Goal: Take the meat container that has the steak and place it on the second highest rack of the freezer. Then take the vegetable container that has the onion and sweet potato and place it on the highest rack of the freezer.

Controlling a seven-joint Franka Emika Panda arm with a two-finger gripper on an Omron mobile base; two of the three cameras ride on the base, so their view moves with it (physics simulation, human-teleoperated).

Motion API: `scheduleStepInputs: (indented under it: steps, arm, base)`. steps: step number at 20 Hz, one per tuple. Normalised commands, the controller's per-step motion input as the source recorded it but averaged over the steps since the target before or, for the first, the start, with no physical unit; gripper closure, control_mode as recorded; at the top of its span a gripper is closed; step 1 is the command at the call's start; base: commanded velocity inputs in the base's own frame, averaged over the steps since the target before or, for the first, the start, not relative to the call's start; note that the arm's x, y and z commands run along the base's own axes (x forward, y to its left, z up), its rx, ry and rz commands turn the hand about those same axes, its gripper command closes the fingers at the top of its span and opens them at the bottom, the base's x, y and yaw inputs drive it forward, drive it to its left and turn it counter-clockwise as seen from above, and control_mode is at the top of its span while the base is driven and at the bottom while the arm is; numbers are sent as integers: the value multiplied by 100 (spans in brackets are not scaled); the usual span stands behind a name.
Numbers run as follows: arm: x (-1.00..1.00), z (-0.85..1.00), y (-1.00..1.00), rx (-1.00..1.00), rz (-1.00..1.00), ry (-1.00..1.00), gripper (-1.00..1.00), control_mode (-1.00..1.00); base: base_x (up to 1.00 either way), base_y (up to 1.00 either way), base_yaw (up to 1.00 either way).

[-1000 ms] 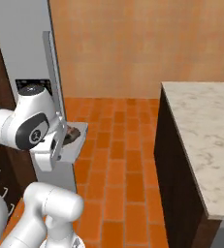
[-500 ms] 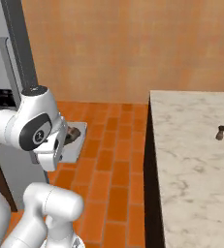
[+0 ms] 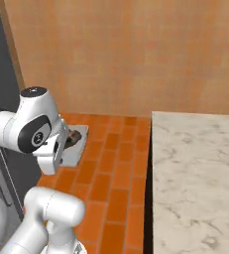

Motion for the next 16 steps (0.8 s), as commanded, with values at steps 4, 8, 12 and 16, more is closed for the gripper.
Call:
scheduleStepInputs:
  steps: [4,8,12,16]
  arm:
    - [0,0,0,0,0,0,100,100]
    - [0,0,0,0,0,0,100,100]
    - [0,0,0,0,0,0,100,100]
    - [0,0,0,0,0,0,100,100]
  base:
    - [100,-53,14]
    - [100,-38,15]
    - [100,-20,15]
    - [100,0,16]
